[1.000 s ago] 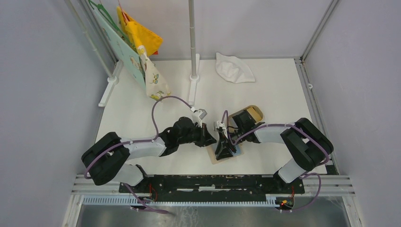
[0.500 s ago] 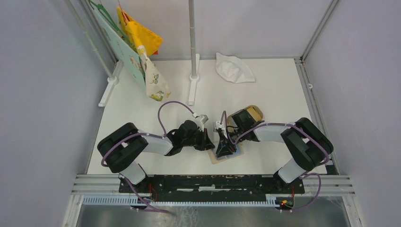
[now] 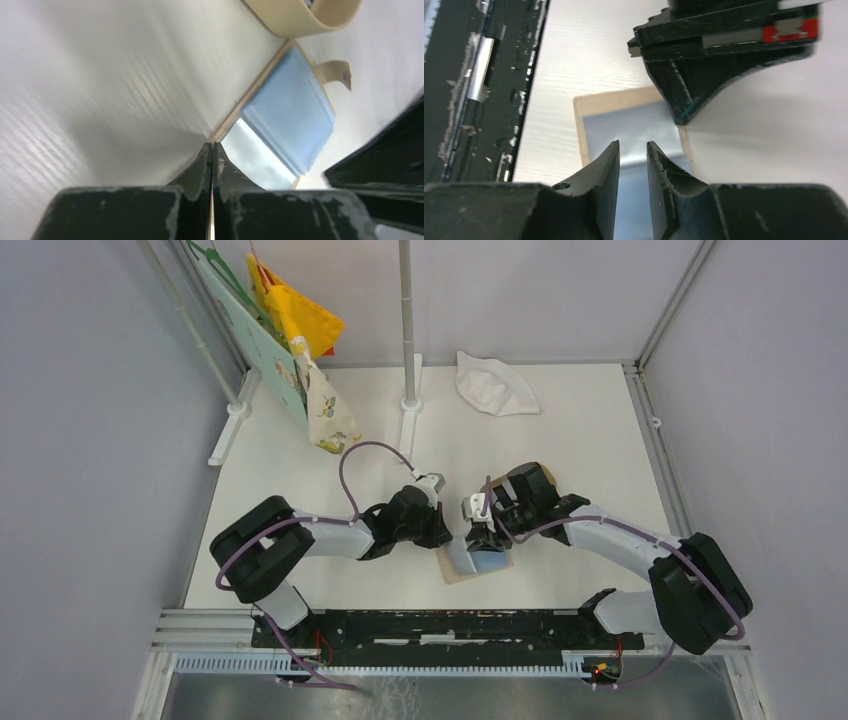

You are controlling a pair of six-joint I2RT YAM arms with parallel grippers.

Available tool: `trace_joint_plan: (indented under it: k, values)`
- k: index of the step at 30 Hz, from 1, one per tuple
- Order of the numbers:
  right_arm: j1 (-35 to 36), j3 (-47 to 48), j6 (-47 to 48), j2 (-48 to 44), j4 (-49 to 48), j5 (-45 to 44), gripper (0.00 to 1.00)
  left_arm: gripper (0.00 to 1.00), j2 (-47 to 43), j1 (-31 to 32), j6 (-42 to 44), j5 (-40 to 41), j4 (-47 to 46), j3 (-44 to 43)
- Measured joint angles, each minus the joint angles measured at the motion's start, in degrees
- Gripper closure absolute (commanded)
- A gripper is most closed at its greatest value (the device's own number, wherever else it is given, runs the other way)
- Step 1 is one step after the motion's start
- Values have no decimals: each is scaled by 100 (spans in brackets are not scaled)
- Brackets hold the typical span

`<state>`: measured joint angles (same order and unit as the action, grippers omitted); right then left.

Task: Put the credit cards into the card holder
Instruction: Turn over the card slot in the card holder.

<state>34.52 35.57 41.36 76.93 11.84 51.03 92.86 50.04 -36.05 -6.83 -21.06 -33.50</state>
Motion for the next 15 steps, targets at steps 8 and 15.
trace_joint_plan:
  k: [8, 15]
  values:
    - [-874, 0, 358, -931, 205, -459, 61, 98, 170, -37, 579, 629, 599, -553]
    - [-1222, -9, 234, -1152, 37, -887, 54, 90, 151, -96, 855, 739, 754, -649]
